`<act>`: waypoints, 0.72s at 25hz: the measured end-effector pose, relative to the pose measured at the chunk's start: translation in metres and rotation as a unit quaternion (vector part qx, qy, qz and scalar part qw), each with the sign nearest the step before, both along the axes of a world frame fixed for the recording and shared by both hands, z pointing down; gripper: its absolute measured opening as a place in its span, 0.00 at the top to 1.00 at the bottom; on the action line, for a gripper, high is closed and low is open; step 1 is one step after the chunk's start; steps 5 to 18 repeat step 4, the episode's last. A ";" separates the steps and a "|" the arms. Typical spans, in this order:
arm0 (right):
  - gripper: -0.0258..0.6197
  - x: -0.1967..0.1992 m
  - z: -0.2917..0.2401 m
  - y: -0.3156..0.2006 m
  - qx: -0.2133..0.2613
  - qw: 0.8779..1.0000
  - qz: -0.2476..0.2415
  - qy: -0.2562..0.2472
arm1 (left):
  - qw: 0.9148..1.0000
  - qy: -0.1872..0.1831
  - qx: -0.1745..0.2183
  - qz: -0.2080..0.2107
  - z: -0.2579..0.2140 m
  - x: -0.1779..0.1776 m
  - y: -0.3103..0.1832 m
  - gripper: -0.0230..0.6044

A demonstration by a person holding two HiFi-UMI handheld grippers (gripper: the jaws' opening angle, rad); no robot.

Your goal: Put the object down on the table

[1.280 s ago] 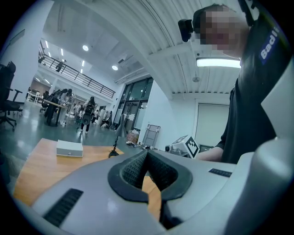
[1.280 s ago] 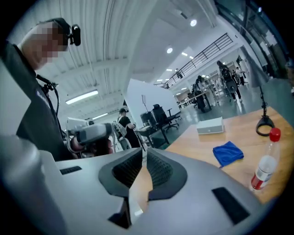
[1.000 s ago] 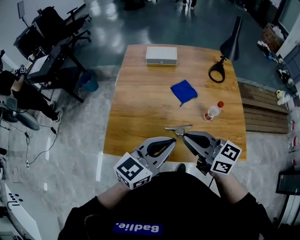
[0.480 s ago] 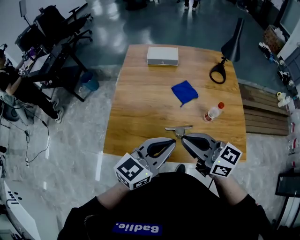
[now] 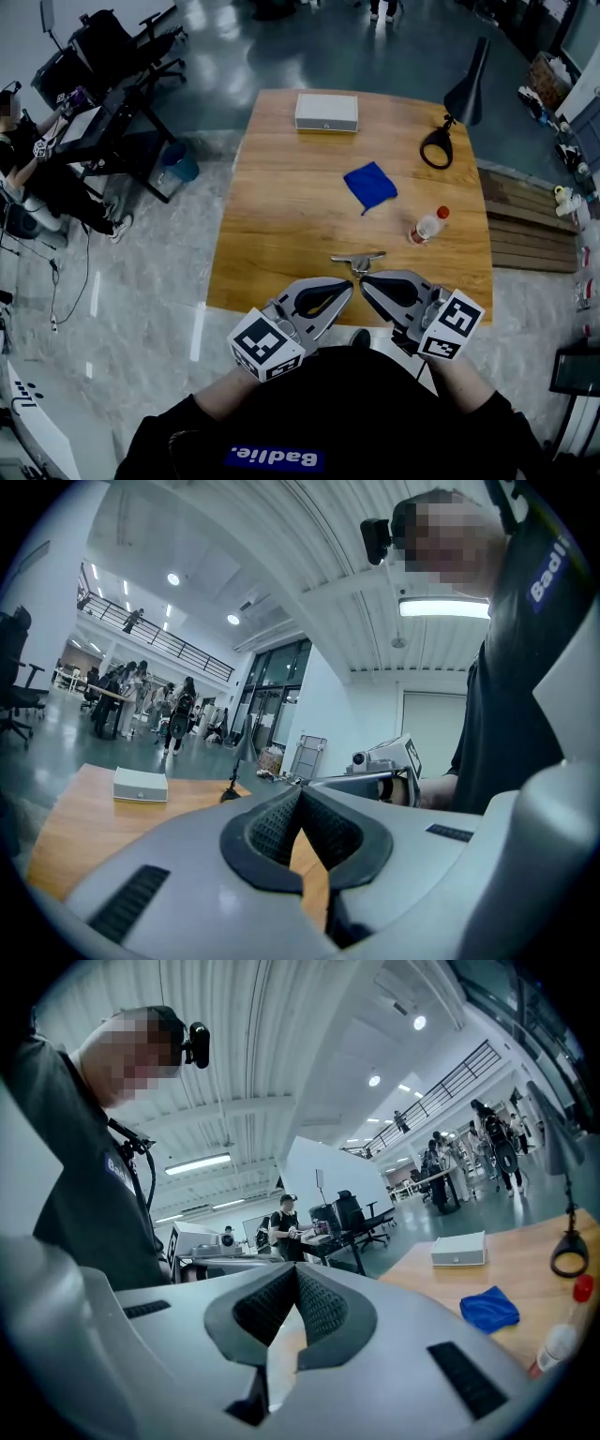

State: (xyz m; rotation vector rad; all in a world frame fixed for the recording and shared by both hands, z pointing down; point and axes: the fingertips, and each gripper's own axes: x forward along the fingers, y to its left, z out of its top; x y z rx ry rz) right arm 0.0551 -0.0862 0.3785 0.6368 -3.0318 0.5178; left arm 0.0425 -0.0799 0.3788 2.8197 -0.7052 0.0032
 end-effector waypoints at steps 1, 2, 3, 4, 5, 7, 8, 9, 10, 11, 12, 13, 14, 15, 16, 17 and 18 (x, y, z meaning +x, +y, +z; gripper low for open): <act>0.95 0.000 -0.001 0.001 0.001 1.000 0.000 0.001 | 1.000 0.000 0.000 0.000 0.000 0.000 0.000 0.96; 0.95 0.000 -0.001 0.001 0.001 1.000 -0.001 0.002 | 1.000 0.000 0.000 0.000 -0.001 0.001 0.001 0.96; 0.95 0.001 -0.001 0.002 0.001 1.000 -0.001 0.003 | 1.000 0.000 -0.001 0.000 0.000 0.001 0.002 0.96; 0.96 0.001 -0.001 0.002 0.001 1.000 0.000 0.003 | 1.000 0.000 -0.001 0.000 0.000 0.001 0.003 0.96; 0.96 0.001 -0.001 0.002 0.001 1.000 0.000 0.003 | 1.000 0.000 -0.001 0.000 0.000 0.001 0.003 0.96; 0.96 0.001 -0.001 0.002 0.001 1.000 0.000 0.003 | 1.000 0.000 -0.001 0.000 0.000 0.001 0.003 0.96; 0.96 0.001 -0.001 0.002 0.001 1.000 0.000 0.003 | 1.000 0.000 -0.001 0.000 0.000 0.001 0.003 0.96; 0.96 0.001 -0.001 0.002 0.001 1.000 0.000 0.003 | 1.000 0.000 -0.001 0.000 0.000 0.001 0.003 0.96; 0.96 0.001 -0.001 0.002 0.001 1.000 0.000 0.003 | 1.000 0.000 -0.001 0.000 0.000 0.001 0.003 0.96; 0.96 0.001 -0.001 0.002 0.001 1.000 0.000 0.003 | 1.000 0.000 -0.001 0.000 0.000 0.001 0.003 0.96; 0.96 0.001 -0.001 0.002 0.001 1.000 0.000 0.003 | 1.000 0.000 -0.001 0.000 0.000 0.001 0.003 0.96; 0.96 0.001 -0.001 0.002 0.001 1.000 0.000 0.003 | 1.000 0.000 -0.001 0.000 0.000 0.001 0.003 0.96; 0.96 0.001 -0.001 0.002 0.001 1.000 0.000 0.003 | 1.000 0.000 -0.001 0.000 0.000 0.001 0.003 0.96; 0.96 0.001 -0.001 0.002 0.001 1.000 0.000 0.003 | 1.000 0.000 -0.001 0.000 0.000 0.001 0.003 0.96; 0.96 0.001 -0.001 0.002 0.001 1.000 0.000 0.003 | 1.000 0.000 -0.001 0.000 0.000 0.001 0.003 0.96; 0.96 0.001 -0.001 0.002 0.001 1.000 0.000 0.003 | 1.000 0.000 -0.001 0.000 0.000 0.001 0.003 0.96; 0.96 0.001 -0.001 0.002 0.001 1.000 0.000 0.003 | 1.000 0.000 -0.001 0.000 0.000 0.001 0.003 0.96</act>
